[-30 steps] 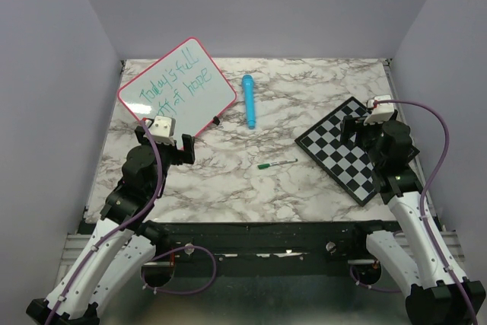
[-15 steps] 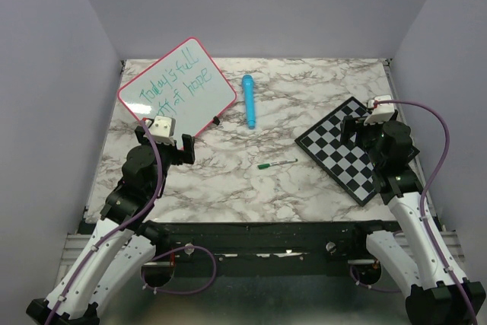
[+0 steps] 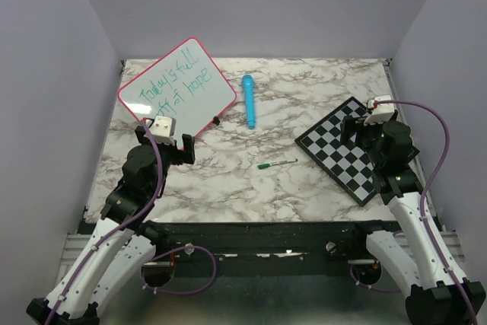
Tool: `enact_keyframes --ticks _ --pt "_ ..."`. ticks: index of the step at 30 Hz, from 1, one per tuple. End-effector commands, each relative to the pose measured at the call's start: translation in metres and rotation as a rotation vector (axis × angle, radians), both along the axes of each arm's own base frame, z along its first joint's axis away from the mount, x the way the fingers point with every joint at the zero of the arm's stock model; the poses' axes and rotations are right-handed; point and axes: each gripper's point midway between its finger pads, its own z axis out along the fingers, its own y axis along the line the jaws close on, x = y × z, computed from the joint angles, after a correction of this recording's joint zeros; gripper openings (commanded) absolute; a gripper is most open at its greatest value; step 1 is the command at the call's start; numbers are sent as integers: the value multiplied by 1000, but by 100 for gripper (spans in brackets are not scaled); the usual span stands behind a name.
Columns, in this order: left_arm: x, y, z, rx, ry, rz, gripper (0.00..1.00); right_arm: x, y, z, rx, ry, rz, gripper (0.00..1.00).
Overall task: Write a sentence on the whiteboard
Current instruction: Reset both arms
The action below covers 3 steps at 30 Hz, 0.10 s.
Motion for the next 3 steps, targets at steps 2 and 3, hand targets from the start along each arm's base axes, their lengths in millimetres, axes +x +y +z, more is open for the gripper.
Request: enact_keyframes --ticks 2,3 --pt "0 0 3 -1 -4 -5 99 2 1 2 0 -22 11 100" --pt "0 0 4 -2 -6 -5 99 2 2 3 2 -22 13 100"
